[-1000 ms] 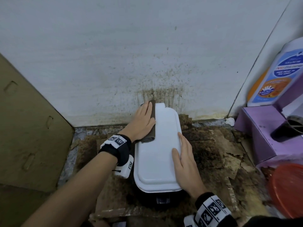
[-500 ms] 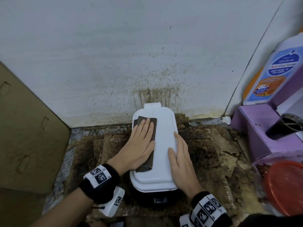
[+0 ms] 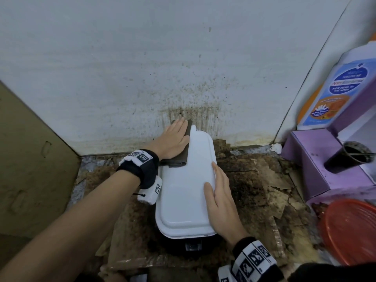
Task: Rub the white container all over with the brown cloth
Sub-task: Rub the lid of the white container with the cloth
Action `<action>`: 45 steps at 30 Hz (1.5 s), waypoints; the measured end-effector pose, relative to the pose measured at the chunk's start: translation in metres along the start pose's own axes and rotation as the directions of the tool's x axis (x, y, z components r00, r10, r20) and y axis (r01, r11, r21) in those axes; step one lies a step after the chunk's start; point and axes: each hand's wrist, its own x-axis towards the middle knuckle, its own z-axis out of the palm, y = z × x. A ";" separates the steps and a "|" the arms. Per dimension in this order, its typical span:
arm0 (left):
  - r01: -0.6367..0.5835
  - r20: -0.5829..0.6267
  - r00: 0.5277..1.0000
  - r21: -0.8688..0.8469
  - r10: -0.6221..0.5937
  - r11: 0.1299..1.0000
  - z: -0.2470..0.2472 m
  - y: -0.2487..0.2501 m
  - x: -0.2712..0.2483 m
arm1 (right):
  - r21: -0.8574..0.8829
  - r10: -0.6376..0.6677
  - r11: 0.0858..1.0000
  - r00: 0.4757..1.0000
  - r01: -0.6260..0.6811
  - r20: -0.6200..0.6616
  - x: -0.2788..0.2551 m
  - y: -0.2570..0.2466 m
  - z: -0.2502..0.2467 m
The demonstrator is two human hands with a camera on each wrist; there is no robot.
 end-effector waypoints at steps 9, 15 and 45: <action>-0.059 -0.036 0.998 0.035 0.060 0.998 0.035 0.019 -0.080 | 0.017 -0.003 1.000 1.000 0.003 -0.003 -0.002 0.000 0.000; -0.125 -0.013 0.992 0.109 0.128 0.986 0.053 0.021 -0.112 | 0.005 0.006 1.000 1.000 -0.006 0.010 -0.003 -0.002 0.000; -0.030 -0.110 0.993 0.047 0.035 0.998 0.068 0.032 -0.134 | 0.019 -0.002 1.000 1.000 0.002 0.002 -0.001 0.003 0.001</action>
